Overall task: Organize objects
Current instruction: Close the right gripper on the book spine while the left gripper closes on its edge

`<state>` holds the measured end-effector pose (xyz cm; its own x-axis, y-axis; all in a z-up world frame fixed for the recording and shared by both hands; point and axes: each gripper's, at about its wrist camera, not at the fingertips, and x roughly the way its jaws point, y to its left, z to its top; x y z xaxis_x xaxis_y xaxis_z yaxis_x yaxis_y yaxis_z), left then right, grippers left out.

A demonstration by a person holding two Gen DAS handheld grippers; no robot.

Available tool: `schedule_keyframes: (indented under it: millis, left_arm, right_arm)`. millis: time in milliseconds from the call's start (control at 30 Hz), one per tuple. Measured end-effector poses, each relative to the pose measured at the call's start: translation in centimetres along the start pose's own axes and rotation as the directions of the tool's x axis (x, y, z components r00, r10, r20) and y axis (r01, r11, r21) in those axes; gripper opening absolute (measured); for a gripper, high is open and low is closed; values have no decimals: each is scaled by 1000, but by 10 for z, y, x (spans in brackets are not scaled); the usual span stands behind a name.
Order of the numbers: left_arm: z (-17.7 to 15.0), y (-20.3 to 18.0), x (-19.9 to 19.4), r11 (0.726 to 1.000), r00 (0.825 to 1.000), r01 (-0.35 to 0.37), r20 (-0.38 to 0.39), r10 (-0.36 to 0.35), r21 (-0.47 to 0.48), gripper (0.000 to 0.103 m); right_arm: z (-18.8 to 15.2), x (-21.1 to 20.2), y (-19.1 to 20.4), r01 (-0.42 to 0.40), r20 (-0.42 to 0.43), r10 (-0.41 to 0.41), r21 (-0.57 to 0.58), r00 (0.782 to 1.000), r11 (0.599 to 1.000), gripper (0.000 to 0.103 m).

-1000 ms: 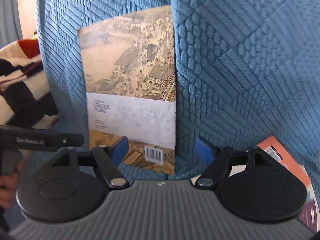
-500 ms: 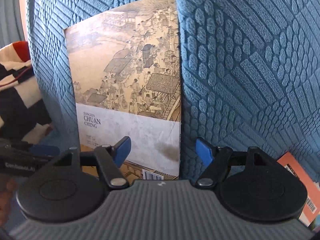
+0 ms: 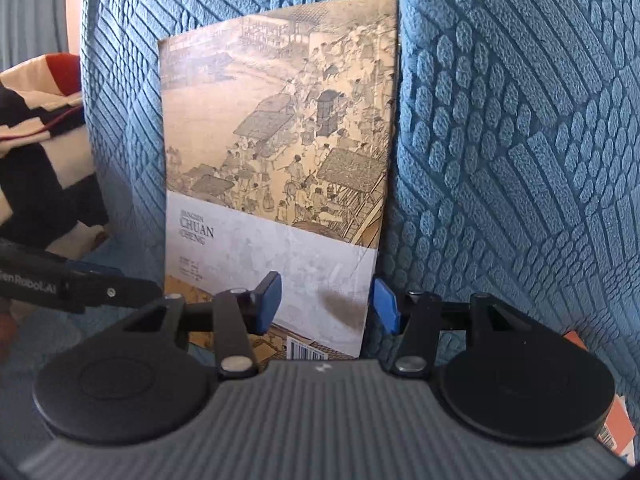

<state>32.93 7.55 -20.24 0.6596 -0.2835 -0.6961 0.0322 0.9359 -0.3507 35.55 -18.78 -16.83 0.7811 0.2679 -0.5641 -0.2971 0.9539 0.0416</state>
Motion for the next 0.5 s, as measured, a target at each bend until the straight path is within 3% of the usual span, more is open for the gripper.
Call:
schedule_keyframes:
  millis: [233, 500]
  left_arm:
    - [2, -2, -6, 999, 999, 33, 27, -33, -8, 68]
    - [10, 9, -13, 991, 994, 92, 69, -86, -96, 70]
  right_arm:
    - [17, -13, 6, -79, 106, 80, -14, 991, 997, 54]
    - [28, -26, 11, -204, 175, 217, -93, 960, 975, 54]
